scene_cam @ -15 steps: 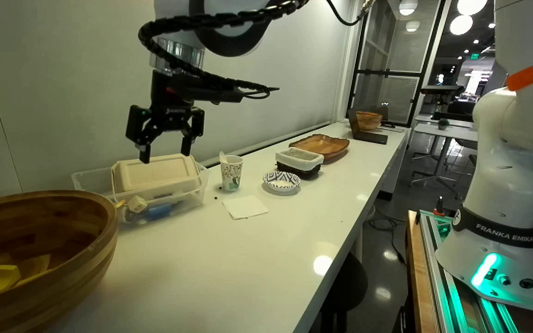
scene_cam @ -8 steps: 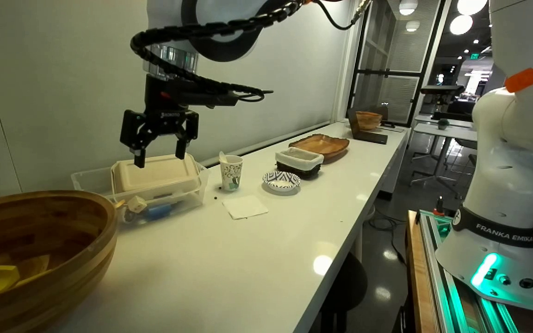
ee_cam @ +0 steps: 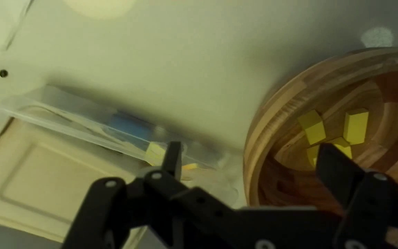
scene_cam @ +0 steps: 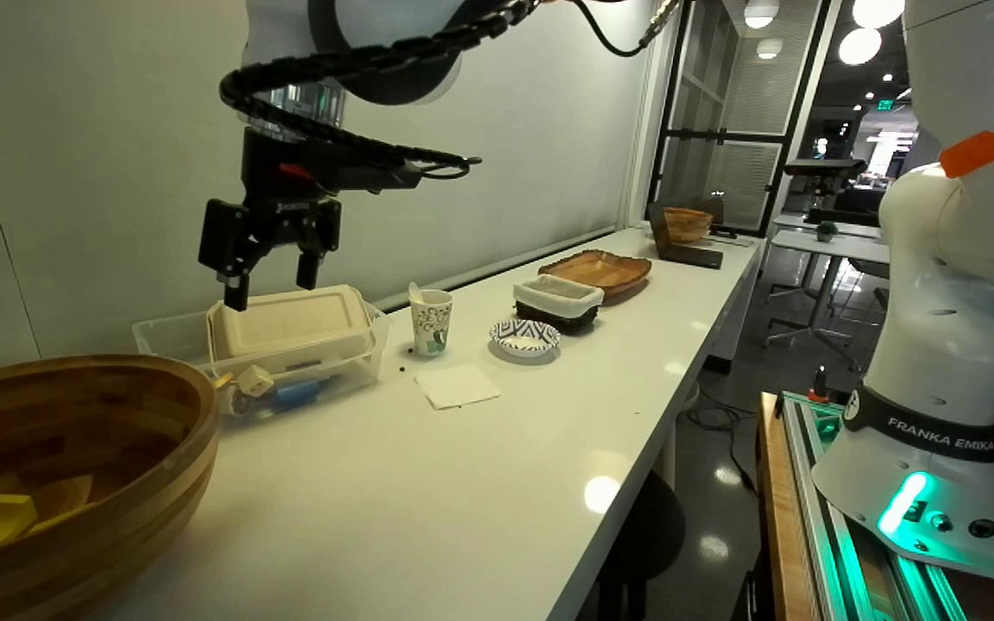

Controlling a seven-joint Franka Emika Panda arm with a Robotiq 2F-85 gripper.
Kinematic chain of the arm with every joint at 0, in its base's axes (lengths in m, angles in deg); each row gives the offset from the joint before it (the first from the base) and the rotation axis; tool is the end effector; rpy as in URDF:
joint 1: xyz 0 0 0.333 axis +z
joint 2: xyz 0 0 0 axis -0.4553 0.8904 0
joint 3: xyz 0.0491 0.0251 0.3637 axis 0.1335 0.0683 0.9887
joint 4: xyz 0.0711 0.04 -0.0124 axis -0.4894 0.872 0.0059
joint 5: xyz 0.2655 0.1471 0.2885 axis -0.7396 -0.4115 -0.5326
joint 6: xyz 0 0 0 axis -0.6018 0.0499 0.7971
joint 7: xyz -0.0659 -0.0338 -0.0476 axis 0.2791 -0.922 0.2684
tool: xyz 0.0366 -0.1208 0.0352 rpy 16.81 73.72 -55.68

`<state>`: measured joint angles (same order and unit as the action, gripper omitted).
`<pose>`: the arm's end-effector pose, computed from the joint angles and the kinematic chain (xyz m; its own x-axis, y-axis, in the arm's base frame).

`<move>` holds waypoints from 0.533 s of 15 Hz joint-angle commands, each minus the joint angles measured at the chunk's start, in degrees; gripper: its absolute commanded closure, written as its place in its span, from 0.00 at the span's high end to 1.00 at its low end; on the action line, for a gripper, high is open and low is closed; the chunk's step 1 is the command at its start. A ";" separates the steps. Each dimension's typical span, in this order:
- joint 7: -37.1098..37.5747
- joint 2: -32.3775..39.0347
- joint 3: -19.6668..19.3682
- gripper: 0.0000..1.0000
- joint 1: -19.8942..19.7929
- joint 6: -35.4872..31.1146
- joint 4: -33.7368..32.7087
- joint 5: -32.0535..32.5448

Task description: Move the box and bowl

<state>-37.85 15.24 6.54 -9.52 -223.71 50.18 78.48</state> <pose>0.6581 0.3079 0.3735 0.9662 0.1299 0.2225 0.1388 -0.9900 -0.0252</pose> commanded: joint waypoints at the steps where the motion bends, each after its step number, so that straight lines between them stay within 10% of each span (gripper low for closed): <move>1: -10.56 8.34 0.61 1.00 1.21 6.10 -12.49 0.58; 8: -32.70 21.89 3.30 0.42 1.59 7.84 -28.04 0.25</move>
<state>-62.60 30.27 8.66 -8.41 -218.85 30.66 78.39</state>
